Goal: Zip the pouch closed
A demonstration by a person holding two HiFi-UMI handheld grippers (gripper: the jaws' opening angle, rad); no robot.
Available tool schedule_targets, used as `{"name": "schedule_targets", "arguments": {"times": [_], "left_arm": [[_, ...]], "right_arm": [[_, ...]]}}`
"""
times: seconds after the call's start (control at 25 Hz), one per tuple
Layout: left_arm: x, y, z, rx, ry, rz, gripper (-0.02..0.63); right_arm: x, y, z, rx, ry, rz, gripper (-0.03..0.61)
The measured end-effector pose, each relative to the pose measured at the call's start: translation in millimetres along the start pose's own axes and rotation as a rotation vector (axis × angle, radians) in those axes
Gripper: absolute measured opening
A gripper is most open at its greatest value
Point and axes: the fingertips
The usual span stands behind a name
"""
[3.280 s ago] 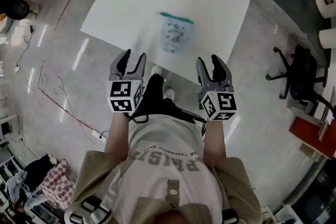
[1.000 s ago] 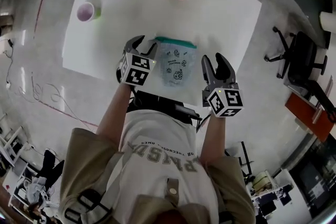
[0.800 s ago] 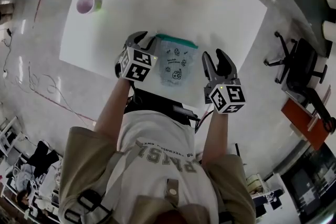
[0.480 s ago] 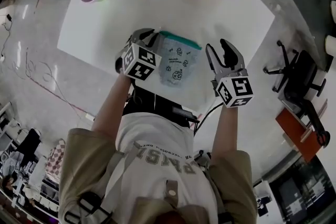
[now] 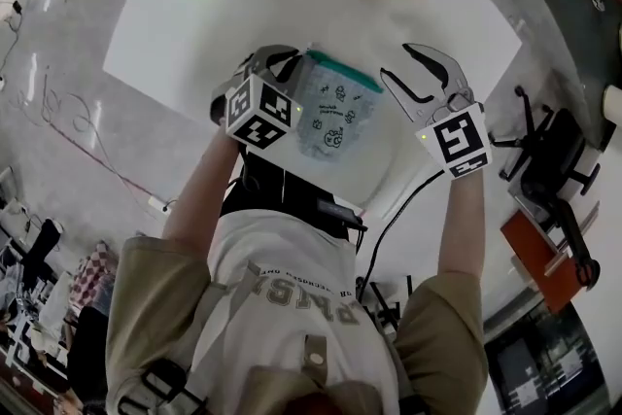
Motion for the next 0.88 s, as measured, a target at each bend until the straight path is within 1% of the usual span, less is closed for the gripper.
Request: {"name": "schedule_targets", "arguments": {"times": [0.12,0.2,0.24,0.32,0.4,0.6,0.76,0.88], "left_arm": [[0,-2,-2,0.011,0.013,0.021,0.028],[0,-4,-3,0.017,0.023,0.028,0.026],[-1,-4,-3,0.021,0.028,0.031,0.026],[-1,-7,-5,0.029,0.034,0.035,0.026],[0,-9,-6,0.037,0.035,0.036,0.026],[1,-12,-6,0.055,0.038,0.030,0.026],[0,-16,-12,0.083,0.040,-0.001,0.026],[0,-17,-15,0.096,0.044,-0.005,0.026]], "right_arm": [[-6,9,17,-0.060,-0.040,-0.235,0.198],[-15,12,32,-0.072,-0.091,-0.391,0.187],[-20,12,39,-0.075,-0.119,-0.457,0.178],[-29,11,52,-0.080,-0.179,-0.558,0.176],[-37,8,64,-0.083,-0.234,-0.635,0.176],[-55,0,89,-0.092,-0.328,-0.815,0.176],[-67,-4,102,-0.111,-0.417,-0.886,0.174],[-71,-2,110,-0.128,-0.457,-0.943,0.169]]}}
Point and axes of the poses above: the fingertips, and each gripper's own axes: z forward along the fingers, x to its right, y out of its underside, and after that the axes turned 11 degrees about y, right-handed
